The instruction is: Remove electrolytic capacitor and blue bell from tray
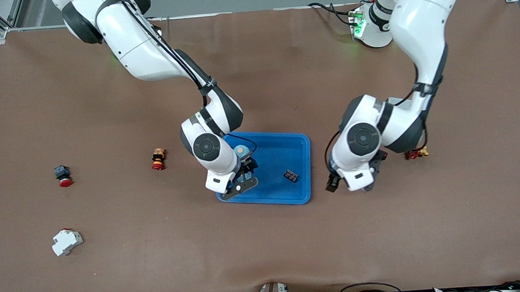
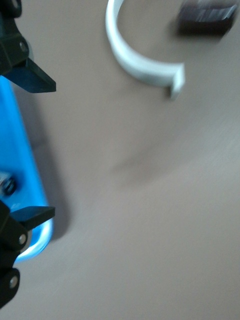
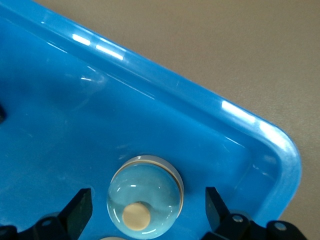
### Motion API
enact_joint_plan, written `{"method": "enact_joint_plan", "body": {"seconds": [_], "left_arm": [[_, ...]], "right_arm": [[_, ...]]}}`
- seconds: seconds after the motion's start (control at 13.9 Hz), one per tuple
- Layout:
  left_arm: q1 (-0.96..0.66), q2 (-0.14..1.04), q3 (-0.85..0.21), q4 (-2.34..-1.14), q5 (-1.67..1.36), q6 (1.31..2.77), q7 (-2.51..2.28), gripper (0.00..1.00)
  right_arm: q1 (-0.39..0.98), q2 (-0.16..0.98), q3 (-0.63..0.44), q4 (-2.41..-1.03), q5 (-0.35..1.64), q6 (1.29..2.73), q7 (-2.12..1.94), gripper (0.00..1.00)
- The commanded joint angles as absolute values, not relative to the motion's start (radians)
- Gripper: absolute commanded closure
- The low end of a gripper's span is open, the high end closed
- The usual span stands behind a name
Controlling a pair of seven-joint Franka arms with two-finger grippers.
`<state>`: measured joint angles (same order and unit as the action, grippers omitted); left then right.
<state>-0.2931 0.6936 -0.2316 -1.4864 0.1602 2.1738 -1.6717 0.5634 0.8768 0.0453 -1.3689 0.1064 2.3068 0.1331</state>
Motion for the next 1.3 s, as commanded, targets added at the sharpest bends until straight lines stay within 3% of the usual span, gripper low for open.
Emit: {"method": "enact_joint_plan", "body": {"seconds": [0.0,0.36,0.43,0.72,1.01,1.15,1.22], "left_arm": [[-0.337,0.755,-0.229,-1.439,0.159,2.276,-1.661,0.18],[-0.405,0.830,-0.215,-1.433,0.170,2.416,-1.651,0.36],[-0.405,0.834,-0.215,-1.434,0.185,2.416,-1.651,0.37],[-0.440,0.854,-0.215,-1.439,0.216,2.415,-1.657,0.38],[-0.442,0.859,-0.216,-1.443,0.216,2.410,-1.664,0.42],[-0.440,0.861,-0.216,-1.445,0.216,2.405,-1.661,0.66],[-0.439,0.861,-0.216,-1.445,0.215,2.404,-1.664,0.80]], "right_arm": [[0.575,0.896,0.035,-1.338,0.084,2.289,0.133,0.00],[0.583,0.896,0.035,-1.338,0.086,2.290,0.137,0.00],[0.584,0.896,0.035,-1.339,0.086,2.290,0.135,0.22],[0.586,0.897,0.035,-1.344,0.083,2.292,0.132,0.46],[0.591,0.902,0.035,-1.344,0.080,2.292,0.133,0.83],[0.591,0.902,0.035,-1.344,0.078,2.292,0.133,0.98],[0.591,0.900,0.035,-1.344,0.078,2.292,0.133,0.99]]}}
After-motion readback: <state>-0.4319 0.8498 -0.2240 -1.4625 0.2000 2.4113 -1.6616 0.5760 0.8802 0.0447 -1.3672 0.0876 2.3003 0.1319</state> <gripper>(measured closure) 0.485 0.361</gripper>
